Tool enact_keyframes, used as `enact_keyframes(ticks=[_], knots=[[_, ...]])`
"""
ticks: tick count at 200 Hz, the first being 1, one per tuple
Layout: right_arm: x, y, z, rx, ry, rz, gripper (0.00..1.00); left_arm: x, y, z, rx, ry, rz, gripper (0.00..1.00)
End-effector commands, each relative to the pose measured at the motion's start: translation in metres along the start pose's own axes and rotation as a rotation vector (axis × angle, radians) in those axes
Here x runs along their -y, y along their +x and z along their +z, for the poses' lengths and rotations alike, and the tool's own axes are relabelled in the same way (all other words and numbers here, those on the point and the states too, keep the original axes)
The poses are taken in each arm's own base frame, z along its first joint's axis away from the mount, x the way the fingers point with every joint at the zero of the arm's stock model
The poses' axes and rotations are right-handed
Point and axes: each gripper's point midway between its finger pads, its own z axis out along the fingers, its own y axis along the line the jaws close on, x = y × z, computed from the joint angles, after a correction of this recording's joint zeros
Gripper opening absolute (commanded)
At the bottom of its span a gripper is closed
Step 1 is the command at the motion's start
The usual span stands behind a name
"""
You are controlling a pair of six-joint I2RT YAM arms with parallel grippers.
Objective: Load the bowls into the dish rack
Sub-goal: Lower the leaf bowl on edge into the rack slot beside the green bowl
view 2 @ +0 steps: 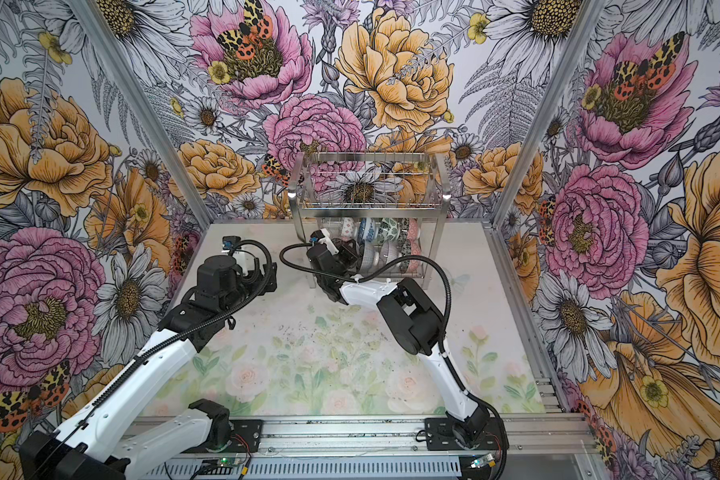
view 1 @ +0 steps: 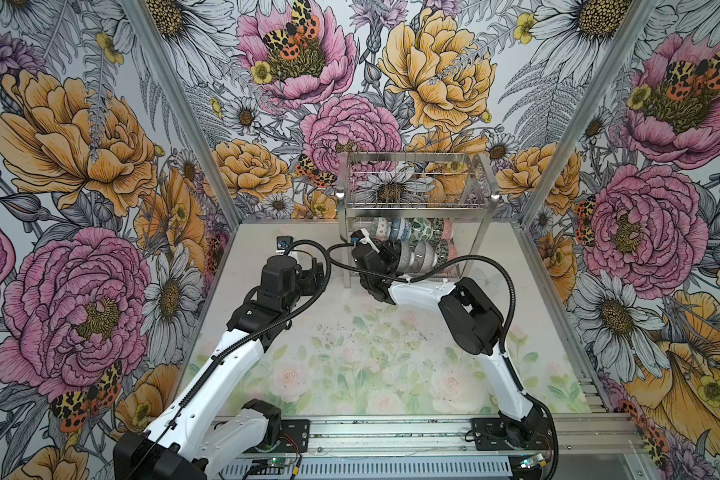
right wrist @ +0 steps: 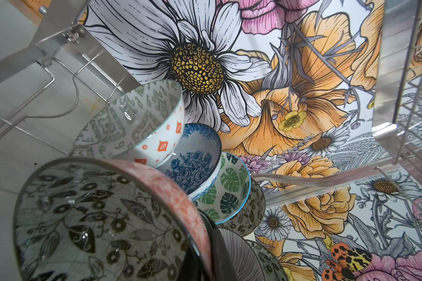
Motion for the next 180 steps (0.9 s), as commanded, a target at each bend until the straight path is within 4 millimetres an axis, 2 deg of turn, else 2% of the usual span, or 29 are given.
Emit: enact_keyframes(ticks=[1, 71, 117, 135, 180], knots=[[0.016, -0.011, 0.008, 0.003, 0.064, 0.064, 0.00, 0.000, -0.003, 0.000, 0.017, 0.015, -0.023, 0.99], [0.003, -0.003, 0.019, -0.019, 0.073, 0.003, 0.00, 0.000, -0.001, 0.001, 0.014, 0.013, -0.023, 0.99], [-0.003, -0.003, 0.018, -0.016, 0.051, -0.017, 0.00, 0.000, -0.001, 0.002, 0.012, 0.013, -0.024, 0.99], [-0.003, -0.002, 0.016, -0.016, 0.038, -0.015, 0.11, -0.001, 0.000, 0.002, 0.011, 0.012, -0.023, 0.99], [-0.005, -0.005, 0.009, -0.006, 0.016, 0.001, 0.18, -0.001, 0.004, 0.004, 0.003, 0.012, -0.027, 0.99]])
